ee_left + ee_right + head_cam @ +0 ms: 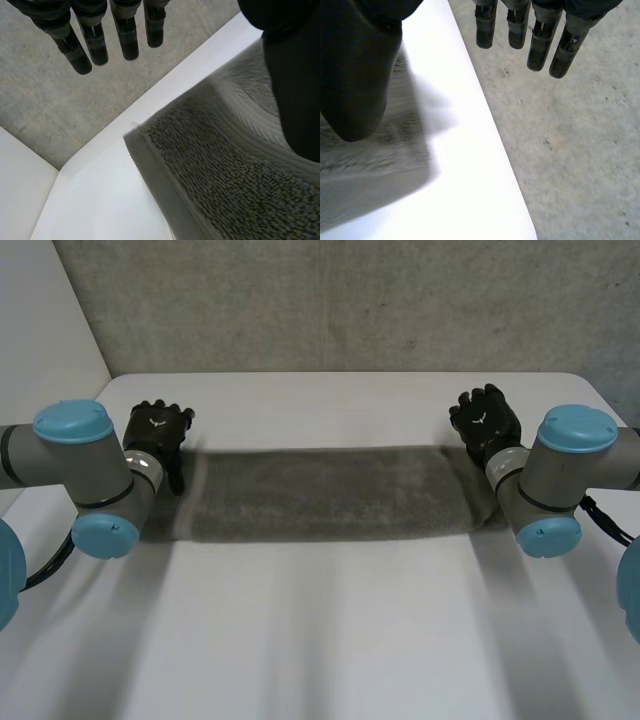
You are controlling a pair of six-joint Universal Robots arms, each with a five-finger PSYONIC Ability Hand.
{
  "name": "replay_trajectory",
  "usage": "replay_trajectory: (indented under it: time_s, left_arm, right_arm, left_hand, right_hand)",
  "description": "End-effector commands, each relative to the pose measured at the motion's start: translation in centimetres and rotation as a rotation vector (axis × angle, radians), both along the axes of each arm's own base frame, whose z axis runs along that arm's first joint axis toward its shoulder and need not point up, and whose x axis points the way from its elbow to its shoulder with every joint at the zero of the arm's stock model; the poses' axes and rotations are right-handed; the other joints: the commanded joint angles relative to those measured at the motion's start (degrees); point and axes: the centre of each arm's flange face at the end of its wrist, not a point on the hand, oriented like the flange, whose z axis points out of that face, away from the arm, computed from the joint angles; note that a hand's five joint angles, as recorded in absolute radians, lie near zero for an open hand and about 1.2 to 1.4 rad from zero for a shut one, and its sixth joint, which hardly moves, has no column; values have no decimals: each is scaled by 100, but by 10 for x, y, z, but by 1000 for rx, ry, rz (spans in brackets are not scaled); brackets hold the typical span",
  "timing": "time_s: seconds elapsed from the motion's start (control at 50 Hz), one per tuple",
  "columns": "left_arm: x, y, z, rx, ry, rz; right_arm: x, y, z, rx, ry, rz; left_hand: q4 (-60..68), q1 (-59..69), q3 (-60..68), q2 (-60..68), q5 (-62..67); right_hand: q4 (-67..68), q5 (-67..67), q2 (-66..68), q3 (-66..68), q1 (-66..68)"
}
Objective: Fold the towel.
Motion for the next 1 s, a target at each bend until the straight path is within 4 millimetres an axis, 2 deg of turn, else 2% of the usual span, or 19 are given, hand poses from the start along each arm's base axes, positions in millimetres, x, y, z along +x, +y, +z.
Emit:
replay_trajectory:
  time_s: [0.02, 0.04, 0.1, 0.12, 0.16, 0.18, 0.22, 0.24, 0.28, 0.3, 0.34, 0.42, 0.44, 0.58, 0.6, 0.68, 0.74, 1.0]
  left_arm:
    - [2, 12, 25, -26, 9, -1]
    - [3, 15, 34, -36, 11, 1]
    - [7, 25, 53, -60, 24, 0]
    - [9, 31, 63, -65, 27, 0]
    - [12, 39, 69, -64, 28, -1]
    - [12, 39, 69, -64, 28, -1]
    - [12, 59, 67, -29, 20, -19]
    - [12, 59, 67, -29, 20, -19]
    - [15, 76, 58, 16, 7, -24]
    - [15, 76, 58, 16, 7, -24]
    - [18, 89, 49, 54, -2, -32]
    - [20, 97, 33, 108, -7, -59]
    - [21, 97, 33, 108, -7, -59]
    - [26, 94, 11, 167, -14, -60]
    - [26, 94, 11, 167, -14, -59]
    - [26, 92, 5, 176, -15, -58]
    - [25, 90, 3, 175, -15, -58]
    - [25, 84, -2, 139, -11, -51]
  right_arm:
    - [-6, 5, 37, -68, -61, -45]
    - [-6, 5, 37, -69, -62, -45]
    - [-14, 23, 88, -114, -175, -35]
    - [-14, 23, 88, -114, -176, -35]
    - [-17, 41, 111, -104, -229, -6]
    - [-17, 41, 111, -104, -229, -6]
    - [-21, 63, 119, -36, -225, 20]
    - [-21, 63, 119, -35, -225, 20]
    - [-28, 83, 113, 96, -203, 5]
    - [-28, 83, 113, 97, -203, 5]
    - [-36, 97, 98, 241, -192, -23]
    - [-54, 104, 77, 378, -237, -88]
    - [-54, 104, 77, 378, -237, -88]
    - [-69, 96, 54, 427, -319, -144]
    - [-69, 96, 54, 427, -320, -144]
    - [-68, 87, 30, 472, -345, -138]
    - [-71, 79, 21, 479, -374, -150]
    - [-71, 61, 0, 489, -409, -175]
  left_hand:
    - [-512, -568, -471, -516, -1351]
    - [-496, -551, -454, -499, -1334]
    - [-362, -417, -320, -365, -1201]
    - [-311, -366, -269, -315, -1150]
    - [-244, -299, -202, -247, -1083]
    - [-243, -298, -201, -247, -1082]
    - [-176, -232, -134, -180, -1015]
    - [-176, -231, -134, -179, -1015]
    - [25, -31, 66, 21, -814]
    - [26, -29, 68, 22, -813]
    - [377, 322, 419, 374, -462]
    - [1150, 1095, 1192, 1147, 311]
    - [1153, 1098, 1195, 1149, 314]
    - [1506, 1451, 1548, 1503, 667]
    - [1506, 1451, 1548, 1503, 667]
    - [1506, 1451, 1548, 1503, 667]
    - [1506, 1451, 1548, 1503, 667]
    - [1824, 1769, 1866, 1821, 985]
  right_hand:
    - [-493, -319, -419, -409, -378]
    - [-493, -319, -419, -409, -378]
    - [-493, -319, -419, -409, -378]
    - [-493, -319, -419, -409, -378]
    - [-493, -319, -419, -409, -378]
    - [-493, -319, -419, -409, -378]
    - [-493, -319, -419, -409, -378]
    - [-493, -319, -419, -409, -378]
    - [-493, -319, -419, -409, -378]
    - [-493, -319, -419, -409, -378]
    - [84, 259, 159, 169, 200]
    - [742, 916, 816, 826, 857]
    - [743, 917, 818, 827, 858]
    - [1078, 1253, 1153, 1163, 1194]
    - [1079, 1254, 1154, 1164, 1195]
    - [1264, 1438, 1339, 1348, 1379]
    - [1281, 1456, 1356, 1366, 1397]
    - [1498, 1672, 1572, 1582, 1613]
